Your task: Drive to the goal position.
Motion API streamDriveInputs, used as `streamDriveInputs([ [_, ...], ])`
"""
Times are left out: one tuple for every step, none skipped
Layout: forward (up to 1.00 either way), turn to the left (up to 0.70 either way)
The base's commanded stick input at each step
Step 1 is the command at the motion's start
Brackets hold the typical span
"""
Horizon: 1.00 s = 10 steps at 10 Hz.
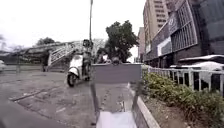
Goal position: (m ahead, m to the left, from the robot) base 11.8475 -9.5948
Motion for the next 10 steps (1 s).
streamDriveInputs([
  [0.03,0.01],
  [0.03,0.01],
  [0.03,0.01],
  [0.03,0.01],
  [0.03,0.01],
  [0.03,0.01],
  [0.03,0.01],
  [0.03,0.01],
  [0.03,0.01],
  [0.03,0.01],
])
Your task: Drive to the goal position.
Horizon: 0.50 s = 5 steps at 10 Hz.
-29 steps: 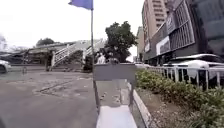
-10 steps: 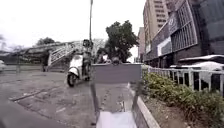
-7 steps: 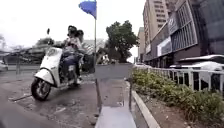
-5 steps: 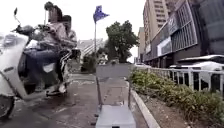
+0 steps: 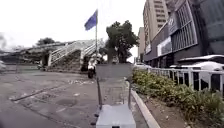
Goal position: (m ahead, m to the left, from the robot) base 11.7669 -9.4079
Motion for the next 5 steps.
streamDriveInputs([
  [0.03,0.01],
  [0.03,0.01],
  [0.03,0.01],
  [0.03,0.01],
  [0.03,0.01],
])
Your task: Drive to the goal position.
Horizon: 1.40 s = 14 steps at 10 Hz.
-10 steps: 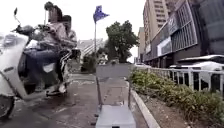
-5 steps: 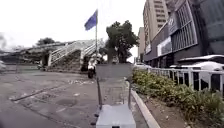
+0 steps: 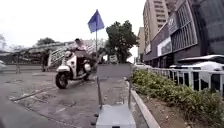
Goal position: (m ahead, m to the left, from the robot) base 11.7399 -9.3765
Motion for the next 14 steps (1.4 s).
streamDriveInputs([
  [0.03,0.01],
  [0.03,0.01],
  [0.03,0.01],
  [0.03,0.01],
  [0.03,0.01],
  [0.03,0.01],
  [0.03,0.01],
  [0.03,0.01],
  [0.03,0.01],
  [0.03,0.01],
  [0.03,0.01],
  [0.03,0.01],
  [0.03,0.01],
  [0.03,0.01],
])
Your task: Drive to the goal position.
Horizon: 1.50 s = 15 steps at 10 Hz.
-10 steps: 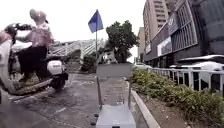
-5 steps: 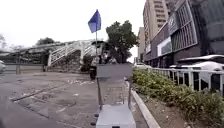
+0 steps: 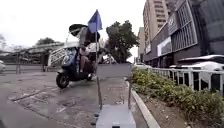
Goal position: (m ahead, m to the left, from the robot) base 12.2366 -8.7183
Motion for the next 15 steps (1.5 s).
streamDriveInputs([
  [0.03,0.01],
  [0.03,0.01],
  [0.03,0.01],
  [0.03,0.01],
  [0.03,0.01],
  [0.03,0.01],
  [0.03,0.01],
  [0.03,0.01],
  [0.03,0.01],
  [0.03,0.01],
  [0.03,0.01],
  [0.03,0.01],
  [0.03,0.01],
  [0.03,0.01],
  [0.03,0.01],
])
